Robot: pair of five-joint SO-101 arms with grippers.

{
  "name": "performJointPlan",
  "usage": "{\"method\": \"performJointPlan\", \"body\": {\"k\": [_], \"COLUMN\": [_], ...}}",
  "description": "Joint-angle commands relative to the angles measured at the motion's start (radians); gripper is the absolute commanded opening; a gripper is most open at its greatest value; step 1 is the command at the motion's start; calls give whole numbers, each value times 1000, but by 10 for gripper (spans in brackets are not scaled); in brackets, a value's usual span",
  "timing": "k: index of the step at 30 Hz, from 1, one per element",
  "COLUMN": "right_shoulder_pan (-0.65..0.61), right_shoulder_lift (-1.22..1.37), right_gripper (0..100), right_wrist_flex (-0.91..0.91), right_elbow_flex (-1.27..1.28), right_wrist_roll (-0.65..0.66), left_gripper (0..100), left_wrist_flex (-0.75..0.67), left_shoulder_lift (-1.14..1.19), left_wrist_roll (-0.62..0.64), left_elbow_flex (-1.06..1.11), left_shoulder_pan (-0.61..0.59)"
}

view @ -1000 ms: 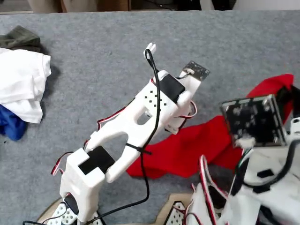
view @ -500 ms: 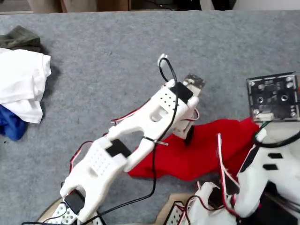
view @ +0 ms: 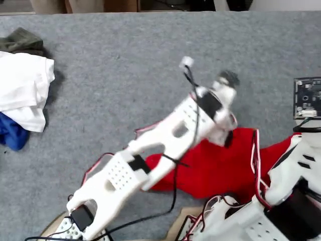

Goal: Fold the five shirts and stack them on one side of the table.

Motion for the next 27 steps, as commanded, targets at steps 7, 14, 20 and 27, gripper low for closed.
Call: {"method": "performJointPlan", "body": {"k": [7, 14, 20, 27], "right_shoulder_pan": [45, 44, 38, -12], "right_shoulder_lift": [-5, -5, -4, 4], "right_gripper": [5, 5, 5, 6], "right_wrist_flex": [-74, -109, -109, -153], "right_elbow_flex": [50, 65, 67, 120], "right_wrist_roll": [3, 3, 3, 3], "left_gripper": [222, 26, 19, 19], "left_wrist_flex": [-78, -29, 91, 120], "left_shoulder_lift": [128, 128, 137, 96], "left_wrist_roll": [8, 11, 68, 158], "left_elbow_flex": [-32, -281, -578, -678], "left_shoulder_pan": [35, -71, -181, -384]}}
